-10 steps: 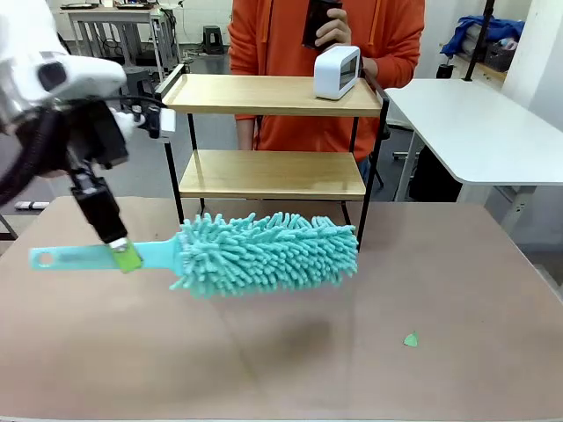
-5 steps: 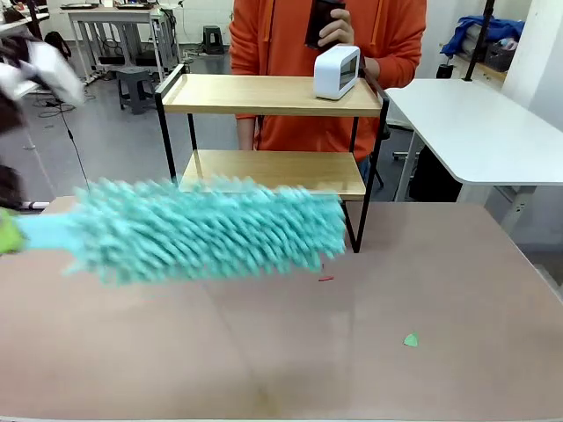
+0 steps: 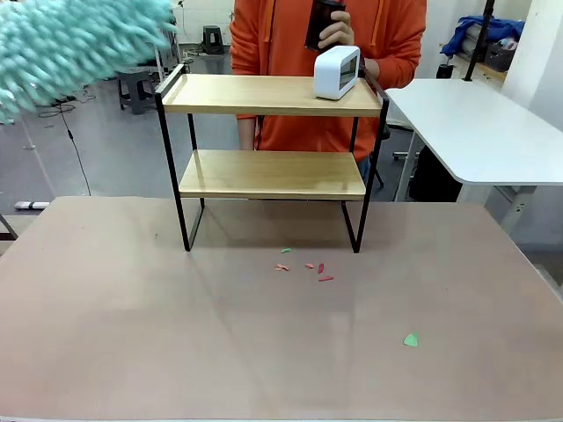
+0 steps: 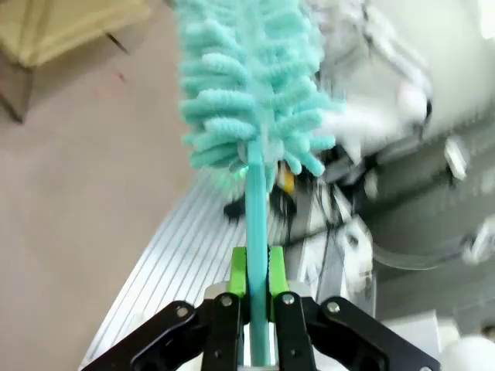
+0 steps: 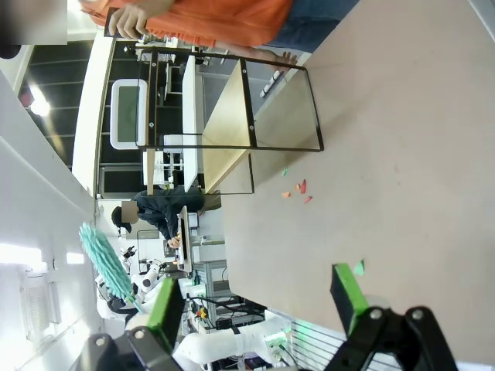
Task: Clean the shelf.
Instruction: Clean the remaining tier of the Shelf with the Duster once objects are removed.
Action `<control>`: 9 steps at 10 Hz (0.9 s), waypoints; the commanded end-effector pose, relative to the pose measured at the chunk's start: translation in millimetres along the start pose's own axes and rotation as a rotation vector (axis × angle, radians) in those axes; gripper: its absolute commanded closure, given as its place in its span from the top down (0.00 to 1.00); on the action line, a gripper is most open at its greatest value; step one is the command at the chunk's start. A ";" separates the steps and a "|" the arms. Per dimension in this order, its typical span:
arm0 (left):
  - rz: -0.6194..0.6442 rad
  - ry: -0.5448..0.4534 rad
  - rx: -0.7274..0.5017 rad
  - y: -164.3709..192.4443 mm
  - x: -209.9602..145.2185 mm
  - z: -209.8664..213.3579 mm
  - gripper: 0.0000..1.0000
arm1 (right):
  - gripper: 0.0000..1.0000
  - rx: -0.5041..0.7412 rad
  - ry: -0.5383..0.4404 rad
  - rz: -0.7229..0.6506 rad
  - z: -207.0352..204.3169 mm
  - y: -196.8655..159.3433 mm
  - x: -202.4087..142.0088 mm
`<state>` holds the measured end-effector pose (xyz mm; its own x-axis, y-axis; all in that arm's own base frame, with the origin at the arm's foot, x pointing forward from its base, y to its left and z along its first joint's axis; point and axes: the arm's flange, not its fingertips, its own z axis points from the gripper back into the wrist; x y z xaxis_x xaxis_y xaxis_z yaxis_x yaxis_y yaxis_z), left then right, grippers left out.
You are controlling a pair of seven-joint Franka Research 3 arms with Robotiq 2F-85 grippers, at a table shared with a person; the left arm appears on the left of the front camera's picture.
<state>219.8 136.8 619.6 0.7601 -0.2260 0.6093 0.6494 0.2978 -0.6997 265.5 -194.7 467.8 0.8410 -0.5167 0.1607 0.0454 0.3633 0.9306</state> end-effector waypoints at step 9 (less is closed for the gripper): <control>0.496 -0.492 0.358 100.2 14.8 -0.6 0.12 | 1.00 0.030 -0.014 0.026 -2.7 0.5 0.4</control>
<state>305.5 156.5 555.1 0.8067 0.4490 0.3842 0.0787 0.5628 -0.8229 265.6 -194.7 467.8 0.8413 -0.5162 0.1607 0.0453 0.3634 0.9305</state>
